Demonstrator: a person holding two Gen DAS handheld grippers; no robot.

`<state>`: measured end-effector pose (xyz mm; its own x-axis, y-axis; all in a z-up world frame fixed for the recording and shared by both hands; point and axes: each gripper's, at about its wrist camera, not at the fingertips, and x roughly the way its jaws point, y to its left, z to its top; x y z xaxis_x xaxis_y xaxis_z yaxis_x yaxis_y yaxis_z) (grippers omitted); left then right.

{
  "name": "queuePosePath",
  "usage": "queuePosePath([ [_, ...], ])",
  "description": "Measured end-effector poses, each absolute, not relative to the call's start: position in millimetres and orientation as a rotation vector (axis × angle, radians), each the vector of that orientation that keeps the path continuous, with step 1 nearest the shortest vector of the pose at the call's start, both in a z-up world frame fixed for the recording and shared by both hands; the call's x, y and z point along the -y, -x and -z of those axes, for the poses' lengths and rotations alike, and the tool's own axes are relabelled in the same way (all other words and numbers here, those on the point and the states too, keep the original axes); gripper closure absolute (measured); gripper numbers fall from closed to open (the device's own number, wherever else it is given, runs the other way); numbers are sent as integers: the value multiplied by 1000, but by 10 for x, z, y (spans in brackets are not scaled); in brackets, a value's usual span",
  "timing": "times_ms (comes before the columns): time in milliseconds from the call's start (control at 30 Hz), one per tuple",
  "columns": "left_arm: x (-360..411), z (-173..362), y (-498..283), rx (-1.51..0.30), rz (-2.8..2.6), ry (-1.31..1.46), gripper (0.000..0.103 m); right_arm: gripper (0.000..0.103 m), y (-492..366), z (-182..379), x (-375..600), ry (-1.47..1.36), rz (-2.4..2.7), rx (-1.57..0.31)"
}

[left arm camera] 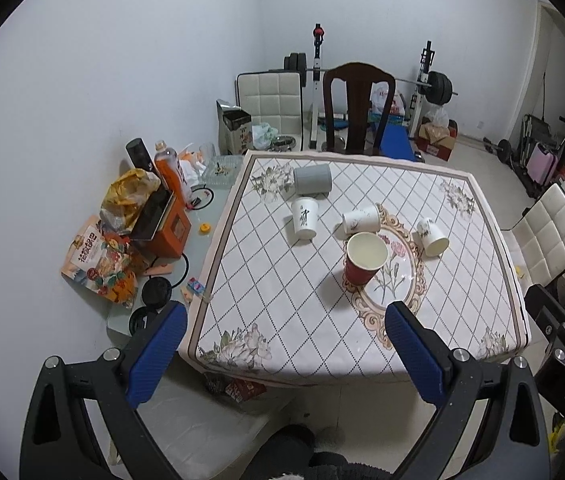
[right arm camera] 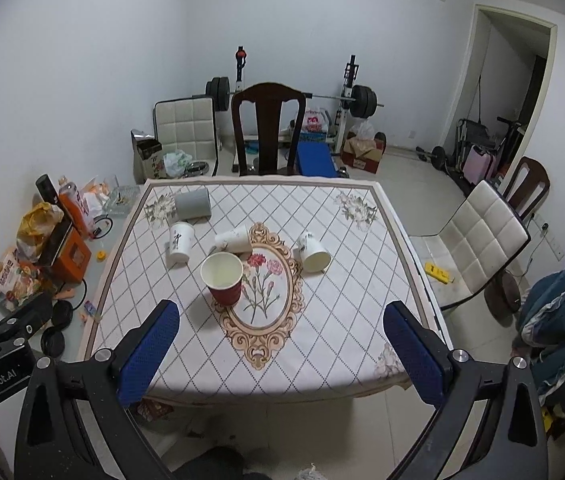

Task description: Flip cup upright

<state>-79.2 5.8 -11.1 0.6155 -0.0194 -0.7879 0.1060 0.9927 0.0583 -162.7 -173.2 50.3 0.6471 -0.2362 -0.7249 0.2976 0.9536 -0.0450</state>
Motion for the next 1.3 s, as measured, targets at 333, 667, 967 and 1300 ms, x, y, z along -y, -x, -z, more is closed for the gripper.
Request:
queuePosePath([
  [333,-122,148,774,-918,54,-107,2,0,1567,-435,1693,-92,283,-841],
  [667,-159,157,752,-921,43,-112,2,0,1504,-396,1640,-96,270,-858],
  [967,-162,158,751,-921,42,-108,2,0,1504,-338,1567,-100,258,-871],
  [1300,-185,165,736,-923,43,-108,2,0,1493,-308,1494,-104,248,-886],
])
